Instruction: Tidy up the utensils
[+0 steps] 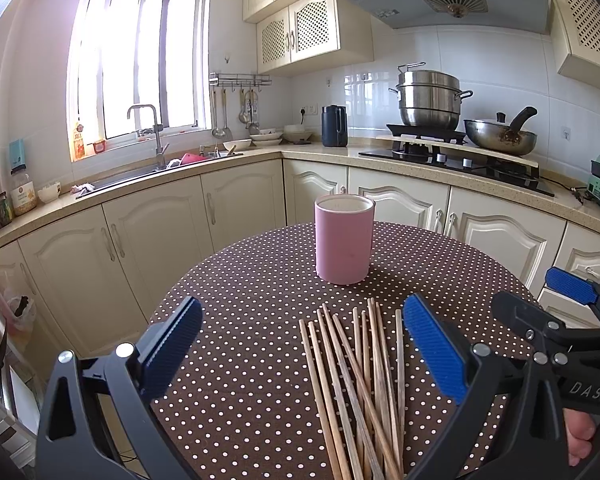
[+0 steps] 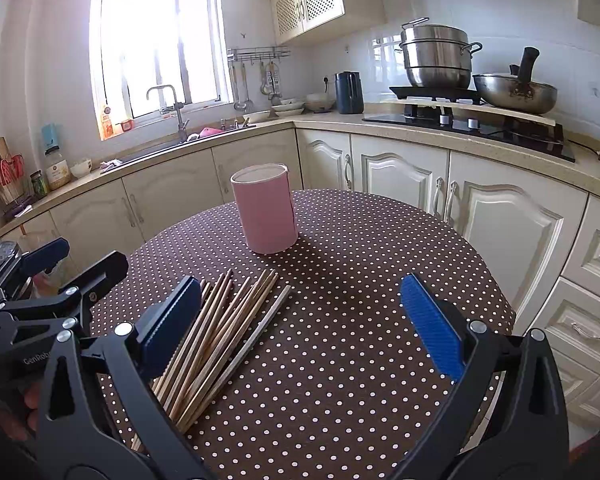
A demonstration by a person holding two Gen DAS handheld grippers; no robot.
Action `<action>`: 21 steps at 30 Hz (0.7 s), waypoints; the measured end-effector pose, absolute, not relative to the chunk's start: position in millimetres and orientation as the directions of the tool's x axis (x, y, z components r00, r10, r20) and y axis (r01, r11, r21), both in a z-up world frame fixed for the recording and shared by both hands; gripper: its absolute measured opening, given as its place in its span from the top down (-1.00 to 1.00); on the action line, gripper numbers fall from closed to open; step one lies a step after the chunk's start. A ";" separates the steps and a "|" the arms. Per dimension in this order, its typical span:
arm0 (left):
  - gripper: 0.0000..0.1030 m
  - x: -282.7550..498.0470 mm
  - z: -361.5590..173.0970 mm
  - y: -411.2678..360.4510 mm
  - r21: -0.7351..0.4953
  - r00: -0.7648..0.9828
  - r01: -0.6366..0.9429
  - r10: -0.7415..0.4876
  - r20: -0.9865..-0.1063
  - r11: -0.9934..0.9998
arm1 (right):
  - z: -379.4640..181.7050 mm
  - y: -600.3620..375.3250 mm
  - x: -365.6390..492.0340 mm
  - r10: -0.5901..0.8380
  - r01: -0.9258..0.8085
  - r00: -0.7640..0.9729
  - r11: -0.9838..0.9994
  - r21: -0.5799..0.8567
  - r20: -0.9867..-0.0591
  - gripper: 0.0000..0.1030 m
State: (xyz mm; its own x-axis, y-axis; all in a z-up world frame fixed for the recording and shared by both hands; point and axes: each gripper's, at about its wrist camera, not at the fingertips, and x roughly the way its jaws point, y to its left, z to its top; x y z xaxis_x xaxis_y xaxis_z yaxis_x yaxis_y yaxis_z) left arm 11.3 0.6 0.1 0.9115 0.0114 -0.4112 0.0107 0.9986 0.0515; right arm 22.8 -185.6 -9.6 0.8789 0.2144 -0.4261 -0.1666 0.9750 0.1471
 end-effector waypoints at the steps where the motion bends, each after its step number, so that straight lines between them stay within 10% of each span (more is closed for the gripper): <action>1: -0.92 12.0 -0.1 0.9 0.050 0.911 0.011 0.011 -0.413 0.999 | -9.8 -185.4 23.1 0.215 -0.167 0.878 0.975 0.148 -0.427 -0.89; 21: -0.92 39.9 -34.7 19.1 0.024 0.829 -0.024 0.034 -0.558 0.999 | -35.3 -170.7 48.1 0.172 -0.123 0.800 0.985 0.124 -0.575 -0.89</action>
State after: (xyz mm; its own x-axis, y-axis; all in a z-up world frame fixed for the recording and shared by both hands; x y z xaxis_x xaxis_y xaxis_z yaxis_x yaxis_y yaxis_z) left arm 39.9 19.1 -34.7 0.8295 0.0337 -0.5575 -0.0245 0.9994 0.0241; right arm 48.1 -170.7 -35.3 0.7997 0.1723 -0.5751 -0.1226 0.9846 0.1245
